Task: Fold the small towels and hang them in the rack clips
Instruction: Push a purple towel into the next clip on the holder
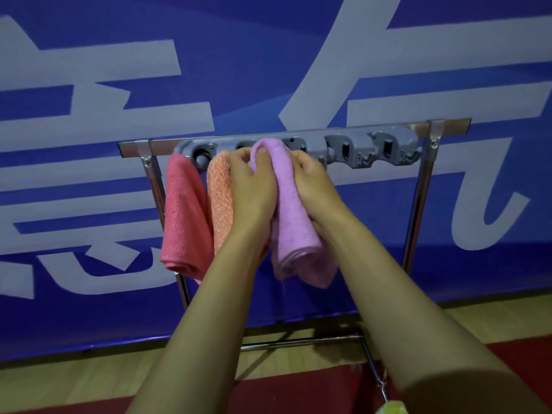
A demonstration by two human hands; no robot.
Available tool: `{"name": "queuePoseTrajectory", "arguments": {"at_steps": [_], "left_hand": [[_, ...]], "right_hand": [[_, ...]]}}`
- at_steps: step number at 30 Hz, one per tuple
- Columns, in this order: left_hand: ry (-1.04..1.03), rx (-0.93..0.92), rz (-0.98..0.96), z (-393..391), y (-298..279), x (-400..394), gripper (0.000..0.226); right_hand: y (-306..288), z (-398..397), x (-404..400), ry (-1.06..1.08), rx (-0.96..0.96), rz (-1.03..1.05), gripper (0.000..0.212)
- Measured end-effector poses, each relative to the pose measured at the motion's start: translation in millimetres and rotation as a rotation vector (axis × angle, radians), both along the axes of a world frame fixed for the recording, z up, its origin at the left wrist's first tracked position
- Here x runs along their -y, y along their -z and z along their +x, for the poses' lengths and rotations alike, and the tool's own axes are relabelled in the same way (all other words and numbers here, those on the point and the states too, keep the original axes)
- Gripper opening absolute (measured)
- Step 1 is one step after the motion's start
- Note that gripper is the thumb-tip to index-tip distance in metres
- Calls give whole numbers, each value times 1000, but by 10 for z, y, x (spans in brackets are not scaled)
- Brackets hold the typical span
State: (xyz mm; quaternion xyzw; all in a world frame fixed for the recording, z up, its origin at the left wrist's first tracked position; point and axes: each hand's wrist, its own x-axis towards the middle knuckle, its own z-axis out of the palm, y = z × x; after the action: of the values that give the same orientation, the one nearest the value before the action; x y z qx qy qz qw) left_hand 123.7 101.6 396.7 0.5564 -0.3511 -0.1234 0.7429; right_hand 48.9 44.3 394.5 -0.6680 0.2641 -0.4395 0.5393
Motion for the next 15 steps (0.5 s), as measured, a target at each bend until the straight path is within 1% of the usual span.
{"name": "queuePoseTrajectory", "arguments": {"at_steps": [2,4,6,8,11,13,15], "left_hand": [[-41,8,-37,36,-23,58,21],[-102,46,-83,94,-31,86,18],[-129,81,-107,147,-4,124,21],[-114,73,-88,179,69,196,23],[-60,9,-12,183,210,271,21],[-10,-50,-1,209,320,311,16],[11,-64,-21,238,410,358,13]], "right_hand": [[-38,106,44,43,-13,-8,31],[-34,198,92,81,40,-5,26],[-13,278,153,140,83,-34,16],[8,308,190,176,125,-73,3],[78,305,221,177,150,-150,12],[139,285,207,155,147,-175,18],[184,267,187,140,150,-175,17]]}}
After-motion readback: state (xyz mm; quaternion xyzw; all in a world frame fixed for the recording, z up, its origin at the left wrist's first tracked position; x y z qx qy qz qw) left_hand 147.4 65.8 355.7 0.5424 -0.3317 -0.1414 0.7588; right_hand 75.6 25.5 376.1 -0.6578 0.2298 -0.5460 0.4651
